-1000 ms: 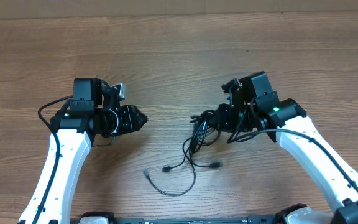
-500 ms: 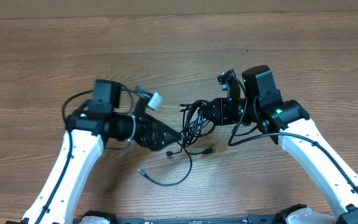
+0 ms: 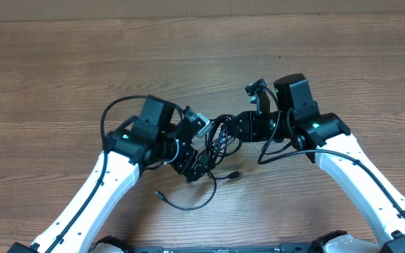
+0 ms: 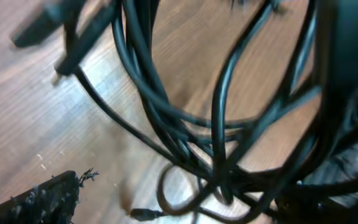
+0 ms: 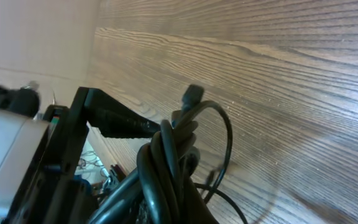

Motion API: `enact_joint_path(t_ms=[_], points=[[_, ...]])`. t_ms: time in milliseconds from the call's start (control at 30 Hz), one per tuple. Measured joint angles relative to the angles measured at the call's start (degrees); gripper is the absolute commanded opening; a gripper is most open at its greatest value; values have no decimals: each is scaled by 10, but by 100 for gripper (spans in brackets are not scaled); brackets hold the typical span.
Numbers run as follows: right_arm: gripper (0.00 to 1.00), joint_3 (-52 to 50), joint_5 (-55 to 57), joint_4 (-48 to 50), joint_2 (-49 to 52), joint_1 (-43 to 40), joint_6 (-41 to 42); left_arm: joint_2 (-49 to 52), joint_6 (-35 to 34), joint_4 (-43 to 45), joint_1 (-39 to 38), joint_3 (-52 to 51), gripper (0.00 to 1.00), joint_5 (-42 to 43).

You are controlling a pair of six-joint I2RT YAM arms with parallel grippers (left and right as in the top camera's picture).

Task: Untangle cables

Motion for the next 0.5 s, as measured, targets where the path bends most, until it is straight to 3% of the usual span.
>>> enact_joint_path(t_ms=[300, 500], points=[[4, 0, -17, 5, 0, -2, 3, 0, -25, 31, -67, 0, 62, -25], [4, 0, -28, 8, 0, -27, 18, 6, -39, 30, -90, 0, 57, -34]])
